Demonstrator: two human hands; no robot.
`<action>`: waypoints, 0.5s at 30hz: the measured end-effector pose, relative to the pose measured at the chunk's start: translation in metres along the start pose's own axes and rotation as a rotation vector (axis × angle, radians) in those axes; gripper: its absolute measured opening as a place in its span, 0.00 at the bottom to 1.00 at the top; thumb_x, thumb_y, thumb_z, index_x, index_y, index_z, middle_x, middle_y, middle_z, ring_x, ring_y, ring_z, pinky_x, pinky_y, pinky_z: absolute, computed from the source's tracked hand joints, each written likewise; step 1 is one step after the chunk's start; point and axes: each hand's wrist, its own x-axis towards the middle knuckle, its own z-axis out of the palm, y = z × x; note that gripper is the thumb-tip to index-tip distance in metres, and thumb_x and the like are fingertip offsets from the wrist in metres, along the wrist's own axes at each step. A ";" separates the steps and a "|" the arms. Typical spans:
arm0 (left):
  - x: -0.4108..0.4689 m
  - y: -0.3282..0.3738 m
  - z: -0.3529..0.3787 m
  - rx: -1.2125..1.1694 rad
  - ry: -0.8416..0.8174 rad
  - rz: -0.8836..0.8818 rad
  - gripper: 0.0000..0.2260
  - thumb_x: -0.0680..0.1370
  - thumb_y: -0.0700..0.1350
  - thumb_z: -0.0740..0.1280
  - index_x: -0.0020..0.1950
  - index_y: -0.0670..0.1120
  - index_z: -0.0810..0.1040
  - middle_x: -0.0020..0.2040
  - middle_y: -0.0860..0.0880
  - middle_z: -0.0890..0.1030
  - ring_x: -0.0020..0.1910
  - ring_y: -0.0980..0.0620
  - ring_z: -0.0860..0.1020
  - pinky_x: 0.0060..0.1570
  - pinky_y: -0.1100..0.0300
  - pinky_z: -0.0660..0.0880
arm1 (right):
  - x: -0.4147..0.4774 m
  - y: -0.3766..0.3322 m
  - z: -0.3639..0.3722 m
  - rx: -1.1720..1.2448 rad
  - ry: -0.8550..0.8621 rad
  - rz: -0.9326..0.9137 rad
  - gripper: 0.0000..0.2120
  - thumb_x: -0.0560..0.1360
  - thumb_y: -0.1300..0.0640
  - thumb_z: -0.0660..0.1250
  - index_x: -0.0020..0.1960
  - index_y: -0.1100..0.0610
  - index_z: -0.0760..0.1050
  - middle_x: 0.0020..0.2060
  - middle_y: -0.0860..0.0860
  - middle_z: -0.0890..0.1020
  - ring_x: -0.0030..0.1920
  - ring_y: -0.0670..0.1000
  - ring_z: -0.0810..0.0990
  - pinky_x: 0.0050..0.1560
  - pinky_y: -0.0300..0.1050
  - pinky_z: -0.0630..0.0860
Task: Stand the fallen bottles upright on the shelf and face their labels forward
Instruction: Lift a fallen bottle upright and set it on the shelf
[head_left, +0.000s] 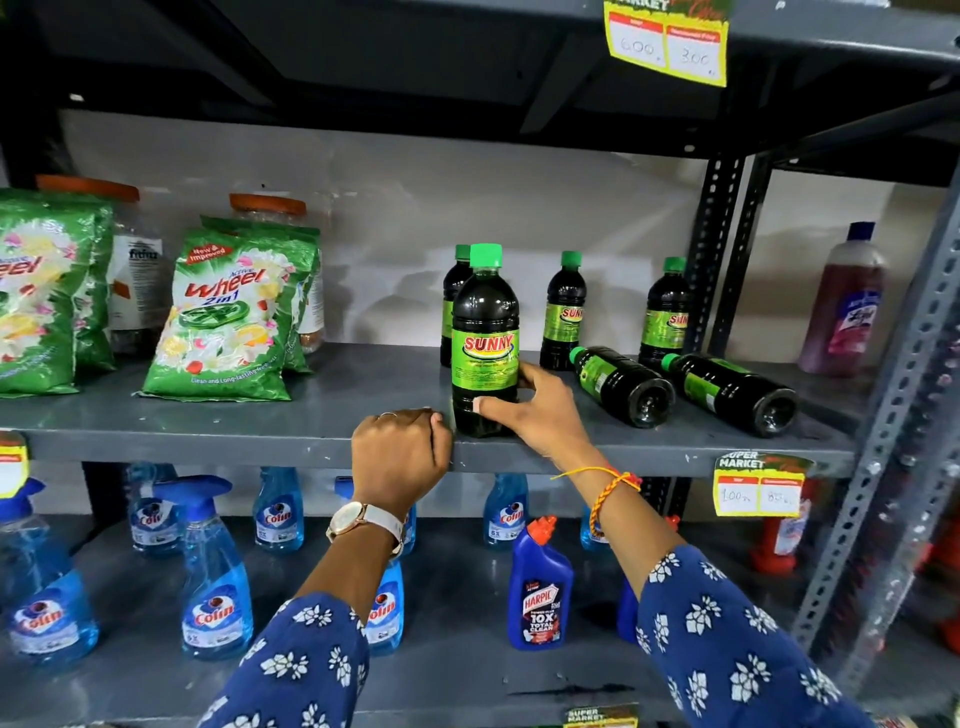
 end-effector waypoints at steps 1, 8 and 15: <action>0.000 0.000 0.000 -0.003 -0.010 -0.002 0.17 0.74 0.46 0.55 0.26 0.45 0.73 0.25 0.46 0.78 0.22 0.44 0.73 0.27 0.61 0.63 | -0.001 -0.001 0.000 0.004 -0.008 -0.001 0.20 0.62 0.50 0.75 0.53 0.52 0.79 0.46 0.48 0.84 0.46 0.43 0.80 0.48 0.38 0.74; -0.001 0.006 -0.004 -0.104 0.049 -0.063 0.18 0.76 0.47 0.53 0.40 0.42 0.80 0.37 0.41 0.83 0.33 0.41 0.80 0.31 0.56 0.73 | -0.009 -0.008 -0.009 0.088 -0.092 0.030 0.25 0.61 0.47 0.77 0.55 0.50 0.76 0.44 0.42 0.79 0.47 0.41 0.78 0.44 0.29 0.73; -0.004 0.083 -0.015 -0.325 0.355 0.201 0.15 0.79 0.45 0.55 0.53 0.37 0.78 0.52 0.37 0.80 0.52 0.44 0.75 0.59 0.58 0.68 | 0.024 -0.008 -0.102 -0.332 0.274 -0.011 0.21 0.70 0.49 0.68 0.53 0.65 0.76 0.50 0.62 0.80 0.52 0.61 0.78 0.54 0.51 0.74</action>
